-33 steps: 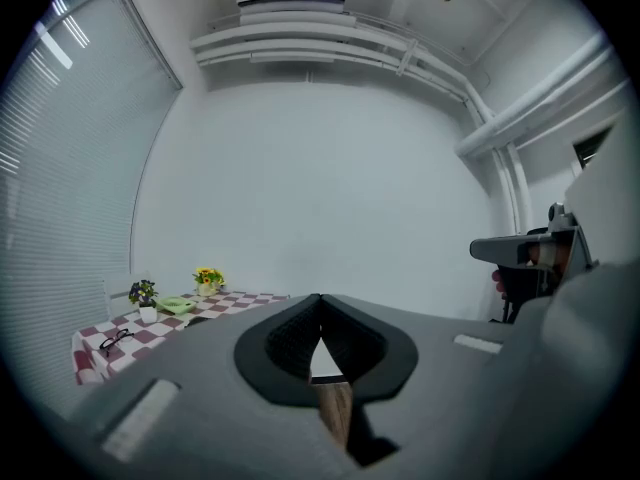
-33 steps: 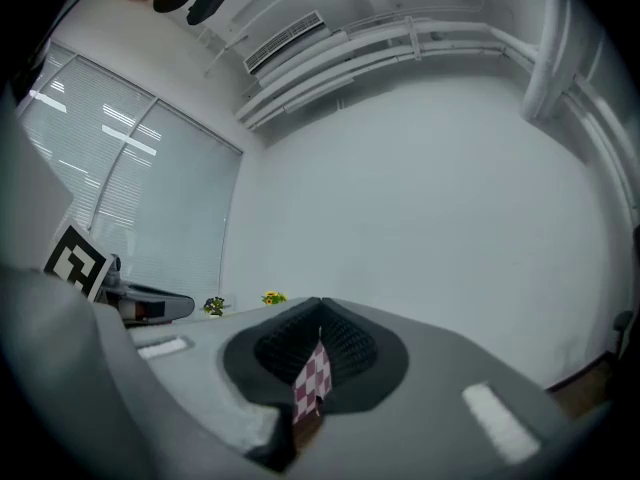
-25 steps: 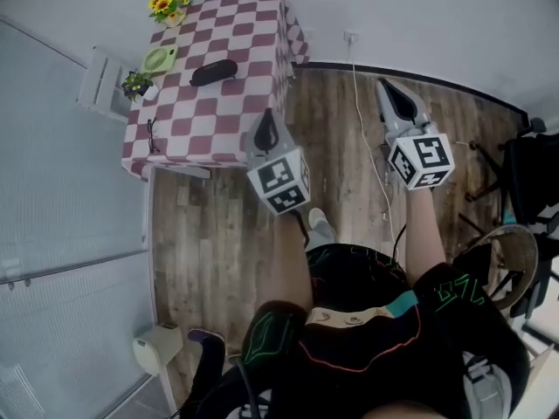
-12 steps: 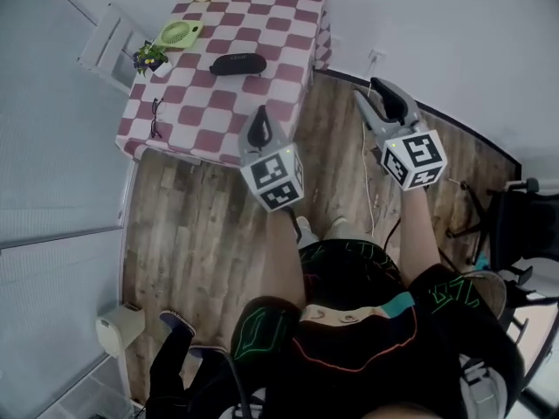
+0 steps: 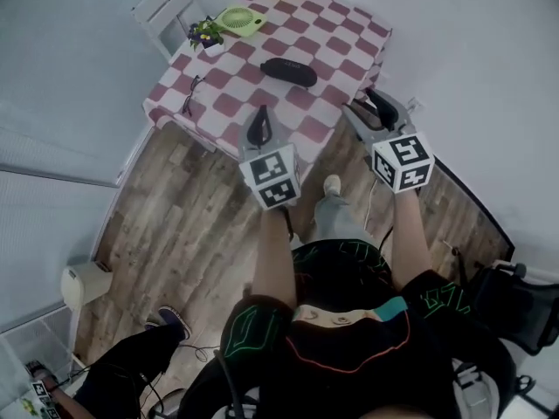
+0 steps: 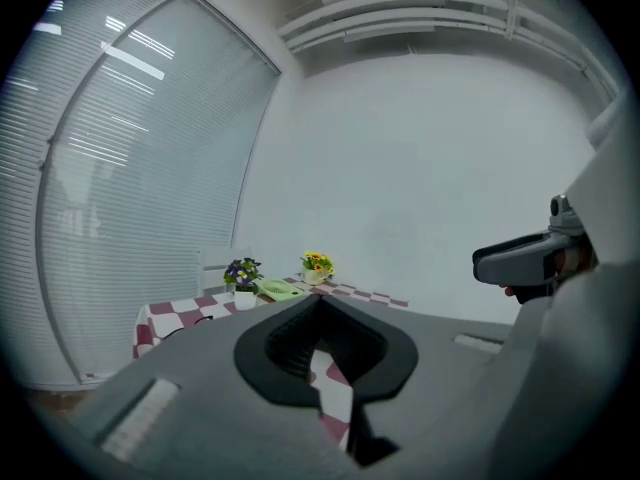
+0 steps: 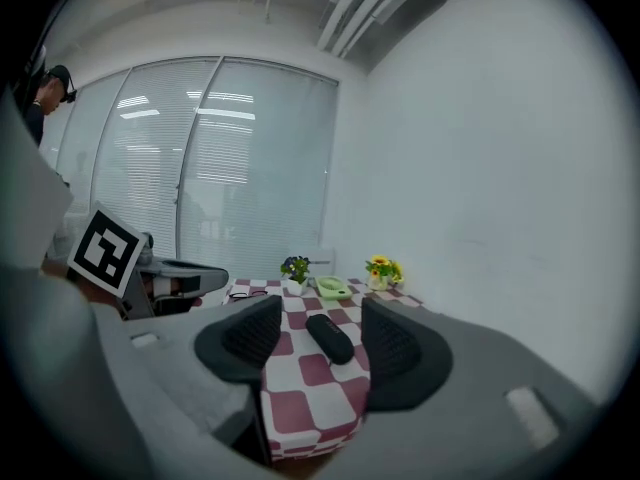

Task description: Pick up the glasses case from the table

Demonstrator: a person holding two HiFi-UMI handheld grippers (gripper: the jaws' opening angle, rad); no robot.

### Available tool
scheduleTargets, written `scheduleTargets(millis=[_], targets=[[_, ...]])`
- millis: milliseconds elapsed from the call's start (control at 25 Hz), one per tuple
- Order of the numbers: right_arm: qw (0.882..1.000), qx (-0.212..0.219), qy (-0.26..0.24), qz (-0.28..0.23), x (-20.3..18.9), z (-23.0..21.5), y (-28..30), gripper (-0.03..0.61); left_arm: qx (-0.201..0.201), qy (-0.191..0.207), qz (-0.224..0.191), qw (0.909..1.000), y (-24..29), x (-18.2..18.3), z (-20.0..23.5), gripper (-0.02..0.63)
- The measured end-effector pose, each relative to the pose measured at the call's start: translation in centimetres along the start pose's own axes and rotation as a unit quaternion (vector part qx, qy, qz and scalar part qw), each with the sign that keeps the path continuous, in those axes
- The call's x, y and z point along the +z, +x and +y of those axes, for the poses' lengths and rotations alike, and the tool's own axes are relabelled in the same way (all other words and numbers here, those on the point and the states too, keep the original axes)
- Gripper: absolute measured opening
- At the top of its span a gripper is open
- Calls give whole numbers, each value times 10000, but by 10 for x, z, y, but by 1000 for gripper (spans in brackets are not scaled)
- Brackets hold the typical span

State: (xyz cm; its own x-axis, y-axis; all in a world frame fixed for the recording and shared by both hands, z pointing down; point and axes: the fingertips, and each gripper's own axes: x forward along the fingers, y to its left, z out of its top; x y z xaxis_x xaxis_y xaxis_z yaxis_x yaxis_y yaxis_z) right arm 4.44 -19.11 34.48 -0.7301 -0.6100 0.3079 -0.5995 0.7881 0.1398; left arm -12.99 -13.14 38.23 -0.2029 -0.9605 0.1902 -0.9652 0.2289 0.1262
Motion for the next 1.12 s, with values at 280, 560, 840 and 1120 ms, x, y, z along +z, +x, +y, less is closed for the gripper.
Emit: scheduleTargets(millis=[280, 560, 840, 1120], targets=[[9954, 881, -223, 300, -2, -15, 77, 268, 680, -80, 94, 9976, 39, -8, 14, 9], [9780, 1873, -473, 791, -24, -29, 150, 284, 1471, -403, 563, 9867, 70, -53, 13, 9], [9444, 2871, -732, 1424, -53, -30, 202, 322, 2310, -599, 674, 9688, 86, -68, 19, 9], [9151, 3461, -931, 1846, -73, -20, 239, 342, 2813, -777, 786, 9532, 91, -83, 19, 9]])
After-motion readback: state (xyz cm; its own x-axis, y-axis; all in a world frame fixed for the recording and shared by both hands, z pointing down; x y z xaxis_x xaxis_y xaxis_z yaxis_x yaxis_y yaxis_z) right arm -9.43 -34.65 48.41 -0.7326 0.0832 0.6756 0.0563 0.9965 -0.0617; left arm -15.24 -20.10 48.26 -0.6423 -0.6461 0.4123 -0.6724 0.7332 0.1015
